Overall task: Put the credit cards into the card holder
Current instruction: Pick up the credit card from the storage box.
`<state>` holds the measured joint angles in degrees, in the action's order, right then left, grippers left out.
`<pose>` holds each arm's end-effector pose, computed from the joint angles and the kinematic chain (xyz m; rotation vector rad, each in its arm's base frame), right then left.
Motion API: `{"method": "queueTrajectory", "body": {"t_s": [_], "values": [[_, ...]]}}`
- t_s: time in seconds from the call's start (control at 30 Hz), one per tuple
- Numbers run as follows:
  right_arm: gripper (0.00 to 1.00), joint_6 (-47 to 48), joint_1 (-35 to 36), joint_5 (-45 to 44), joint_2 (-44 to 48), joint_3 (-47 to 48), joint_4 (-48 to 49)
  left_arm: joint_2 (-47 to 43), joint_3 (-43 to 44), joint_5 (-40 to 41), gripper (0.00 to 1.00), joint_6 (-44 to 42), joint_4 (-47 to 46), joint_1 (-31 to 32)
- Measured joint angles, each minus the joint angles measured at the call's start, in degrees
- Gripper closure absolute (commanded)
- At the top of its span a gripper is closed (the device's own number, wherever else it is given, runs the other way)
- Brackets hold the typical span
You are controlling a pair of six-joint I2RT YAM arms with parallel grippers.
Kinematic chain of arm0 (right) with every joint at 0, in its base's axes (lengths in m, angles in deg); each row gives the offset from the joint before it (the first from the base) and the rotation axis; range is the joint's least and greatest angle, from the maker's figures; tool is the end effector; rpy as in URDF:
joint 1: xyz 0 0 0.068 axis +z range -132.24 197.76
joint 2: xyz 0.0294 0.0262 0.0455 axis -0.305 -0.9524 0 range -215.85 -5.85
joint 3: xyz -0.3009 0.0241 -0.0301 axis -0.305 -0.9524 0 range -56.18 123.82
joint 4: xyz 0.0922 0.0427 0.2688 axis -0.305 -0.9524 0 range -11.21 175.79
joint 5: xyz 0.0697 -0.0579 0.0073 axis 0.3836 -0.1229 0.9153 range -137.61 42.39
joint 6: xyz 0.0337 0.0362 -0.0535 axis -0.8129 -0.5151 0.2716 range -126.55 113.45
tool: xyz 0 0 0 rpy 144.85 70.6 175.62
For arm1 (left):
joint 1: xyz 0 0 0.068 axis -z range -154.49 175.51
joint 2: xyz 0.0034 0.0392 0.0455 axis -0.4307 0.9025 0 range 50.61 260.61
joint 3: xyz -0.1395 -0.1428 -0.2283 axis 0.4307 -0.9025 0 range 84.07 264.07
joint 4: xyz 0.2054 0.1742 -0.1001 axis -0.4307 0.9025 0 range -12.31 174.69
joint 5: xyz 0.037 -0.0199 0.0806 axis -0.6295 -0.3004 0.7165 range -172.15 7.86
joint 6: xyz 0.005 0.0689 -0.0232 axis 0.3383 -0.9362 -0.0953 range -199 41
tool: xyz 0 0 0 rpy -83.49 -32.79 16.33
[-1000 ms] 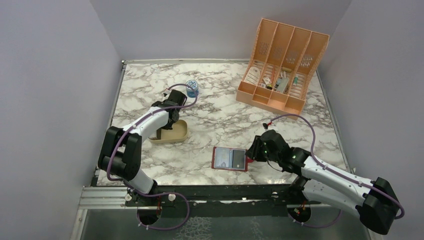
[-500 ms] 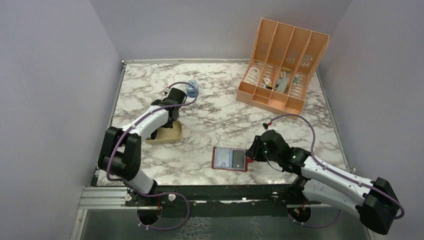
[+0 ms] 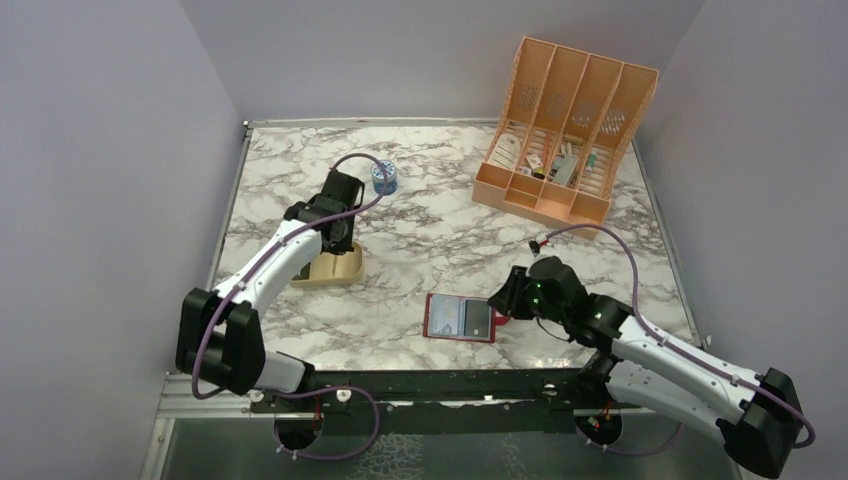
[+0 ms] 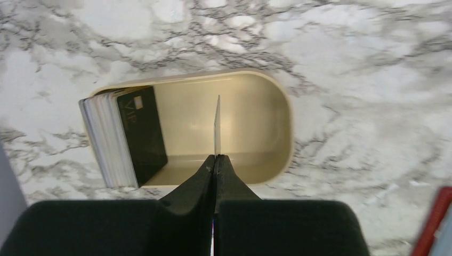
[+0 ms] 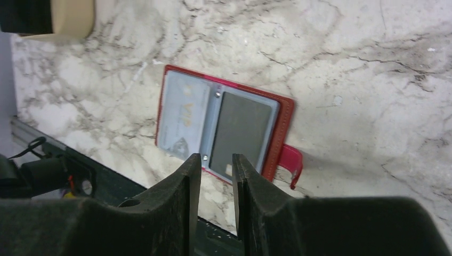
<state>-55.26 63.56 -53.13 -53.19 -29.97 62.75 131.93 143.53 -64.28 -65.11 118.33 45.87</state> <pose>0.1380 0.1336 0.1950 0.1121 2.4442 0.6795 0.2983 -0.0909 0.2429 0.0466 2.5890 0.2023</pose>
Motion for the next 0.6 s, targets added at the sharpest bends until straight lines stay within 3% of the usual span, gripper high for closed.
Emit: {"method": "queueTrajectory", "body": {"t_s": [0.23, 0.6], "values": [[0.70, -0.33, 0.00, 5.01, 6.88, 0.07, 4.83, -8.76, -0.28, -16.57, 1.00, 3.67, -2.99, 0.00], [0.68, -3.04, 0.00, 14.82, 10.78, -0.02, 16.68, -19.61, -10.45, -44.85, 1.00, 18.53, -21.24, 0.00]]}}
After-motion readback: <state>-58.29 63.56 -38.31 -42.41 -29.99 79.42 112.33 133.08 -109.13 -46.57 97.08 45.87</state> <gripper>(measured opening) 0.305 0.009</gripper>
